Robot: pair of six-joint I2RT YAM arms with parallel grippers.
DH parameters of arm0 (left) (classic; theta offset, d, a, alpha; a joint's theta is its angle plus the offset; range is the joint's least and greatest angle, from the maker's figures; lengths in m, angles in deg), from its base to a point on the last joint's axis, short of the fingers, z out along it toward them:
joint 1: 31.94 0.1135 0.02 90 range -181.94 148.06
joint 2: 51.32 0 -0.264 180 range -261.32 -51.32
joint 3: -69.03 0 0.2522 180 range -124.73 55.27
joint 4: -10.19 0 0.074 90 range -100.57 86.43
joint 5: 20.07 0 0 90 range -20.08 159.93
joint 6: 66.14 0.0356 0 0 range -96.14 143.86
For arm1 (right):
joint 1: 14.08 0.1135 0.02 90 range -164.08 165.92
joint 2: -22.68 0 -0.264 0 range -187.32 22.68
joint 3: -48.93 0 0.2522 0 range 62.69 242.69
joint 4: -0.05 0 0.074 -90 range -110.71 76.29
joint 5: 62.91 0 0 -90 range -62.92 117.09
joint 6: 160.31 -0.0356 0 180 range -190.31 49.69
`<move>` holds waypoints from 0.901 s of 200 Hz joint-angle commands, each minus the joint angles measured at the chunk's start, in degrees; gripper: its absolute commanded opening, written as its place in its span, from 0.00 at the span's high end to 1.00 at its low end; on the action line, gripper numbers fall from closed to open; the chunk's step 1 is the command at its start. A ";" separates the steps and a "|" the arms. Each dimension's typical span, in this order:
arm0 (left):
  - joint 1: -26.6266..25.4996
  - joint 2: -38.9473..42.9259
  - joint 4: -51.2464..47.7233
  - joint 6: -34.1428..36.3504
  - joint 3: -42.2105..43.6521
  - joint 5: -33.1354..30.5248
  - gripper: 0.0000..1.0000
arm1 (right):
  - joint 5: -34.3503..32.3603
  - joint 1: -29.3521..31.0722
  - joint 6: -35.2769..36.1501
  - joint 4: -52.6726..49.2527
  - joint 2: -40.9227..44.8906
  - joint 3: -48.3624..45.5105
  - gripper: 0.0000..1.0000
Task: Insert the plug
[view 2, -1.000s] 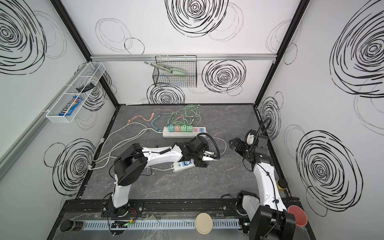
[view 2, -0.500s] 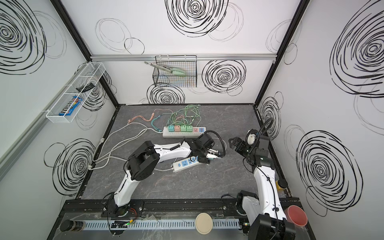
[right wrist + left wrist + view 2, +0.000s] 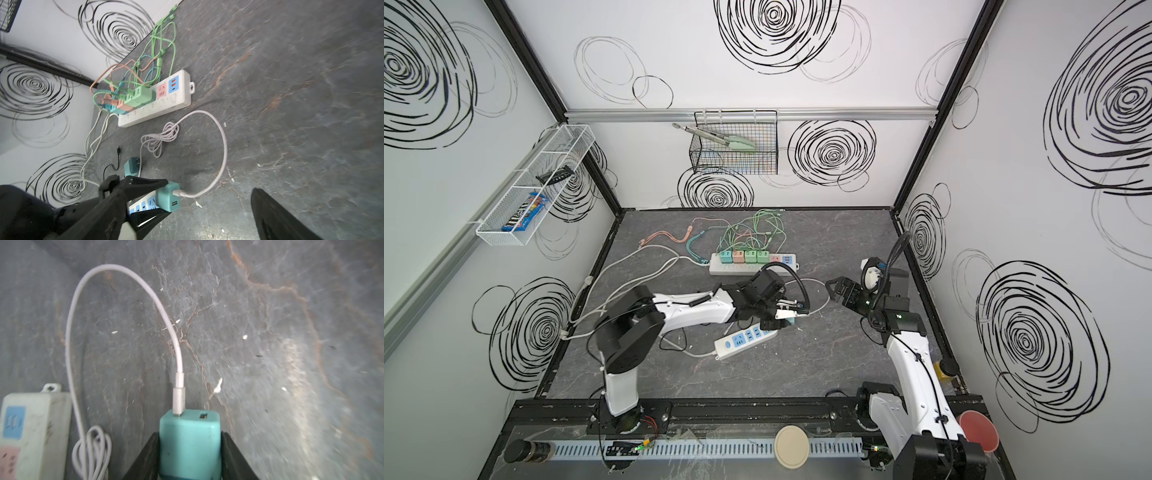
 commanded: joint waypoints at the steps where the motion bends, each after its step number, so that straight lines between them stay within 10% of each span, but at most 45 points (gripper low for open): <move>1: 0.77 10.24 13.29 -2.52 5.92 3.77 1.00 | 4.77 3.15 0.65 0.82 -1.18 2.44 0.02; 59: 0.97 25.79 30.69 -2.53 26.19 -0.60 1.00 | 17.50 9.73 1.61 0.53 1.22 2.44 0.03; 180: -0.56 31.94 42.93 -0.86 33.70 -0.44 1.00 | 13.84 28.71 -5.86 14.45 -4.71 0.29 0.39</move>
